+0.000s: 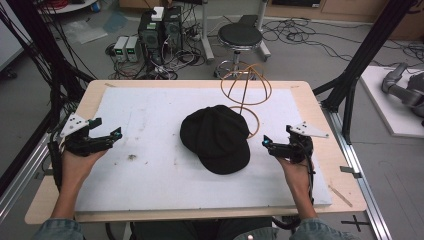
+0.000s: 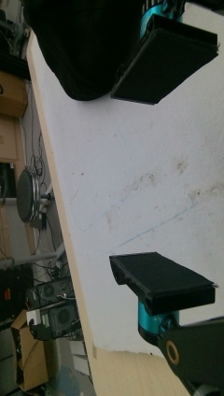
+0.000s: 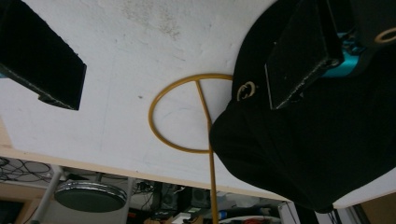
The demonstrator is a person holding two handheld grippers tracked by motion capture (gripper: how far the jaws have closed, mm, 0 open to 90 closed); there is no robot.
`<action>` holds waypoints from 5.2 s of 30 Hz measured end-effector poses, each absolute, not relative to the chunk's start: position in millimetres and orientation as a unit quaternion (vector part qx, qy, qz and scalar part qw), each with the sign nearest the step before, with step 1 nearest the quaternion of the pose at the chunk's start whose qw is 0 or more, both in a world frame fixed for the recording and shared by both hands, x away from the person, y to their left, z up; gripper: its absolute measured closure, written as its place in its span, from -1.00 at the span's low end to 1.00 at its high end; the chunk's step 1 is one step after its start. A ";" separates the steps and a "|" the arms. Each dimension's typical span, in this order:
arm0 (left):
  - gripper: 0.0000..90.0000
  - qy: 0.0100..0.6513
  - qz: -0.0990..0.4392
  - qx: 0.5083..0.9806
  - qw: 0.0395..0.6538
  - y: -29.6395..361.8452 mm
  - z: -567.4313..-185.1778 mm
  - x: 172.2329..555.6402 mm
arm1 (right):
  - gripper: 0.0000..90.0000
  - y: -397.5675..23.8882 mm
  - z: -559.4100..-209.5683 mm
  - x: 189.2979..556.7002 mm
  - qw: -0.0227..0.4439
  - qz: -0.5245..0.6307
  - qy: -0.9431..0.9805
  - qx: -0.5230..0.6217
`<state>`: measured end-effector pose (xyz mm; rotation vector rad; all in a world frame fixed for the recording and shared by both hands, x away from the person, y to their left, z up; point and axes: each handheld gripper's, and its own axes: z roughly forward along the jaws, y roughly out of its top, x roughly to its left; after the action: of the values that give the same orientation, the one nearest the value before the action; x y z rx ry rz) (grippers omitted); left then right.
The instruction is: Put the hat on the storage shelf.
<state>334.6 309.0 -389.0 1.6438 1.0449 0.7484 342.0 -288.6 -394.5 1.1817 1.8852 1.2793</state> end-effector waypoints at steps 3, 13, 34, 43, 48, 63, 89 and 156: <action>-0.62 0.433 0.310 0.682 0.502 308.9 -389.3 334.8 | -0.89 -283.4 -390.3 341.7 0.282 0.480 0.707 0.436; -0.62 0.434 0.311 0.680 0.503 310.0 -388.8 334.5 | -0.88 -253.9 -381.4 345.5 0.263 0.502 0.715 0.409; -0.62 0.435 0.309 0.681 0.502 309.9 -389.8 335.0 | -0.87 -171.8 -384.7 355.1 0.266 0.512 0.735 0.357; -0.62 0.433 0.307 0.682 0.503 309.6 -390.2 335.1 | -0.83 -153.2 -389.1 366.2 0.267 0.511 0.737 0.353; -0.62 0.433 0.307 0.683 0.502 309.2 -390.5 335.5 | -0.68 -149.1 -390.2 371.3 0.280 0.508 0.739 0.343; -0.62 0.432 0.306 0.684 0.502 308.8 -390.8 335.6 | -0.67 -130.7 -389.1 390.8 0.289 0.494 0.744 0.345; -0.62 0.435 0.305 0.682 0.503 309.5 -391.4 335.9 | 0.80 -132.8 -393.0 395.9 0.271 0.453 0.778 0.341; -0.62 0.439 0.315 0.672 0.507 318.5 -385.7 331.1 | 0.89 -180.7 -304.4 286.8 0.251 0.527 0.771 0.255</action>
<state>331.1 318.5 -385.7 1.6206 1.0581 0.7587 286.8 -180.7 -304.4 0.6954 2.0976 1.4348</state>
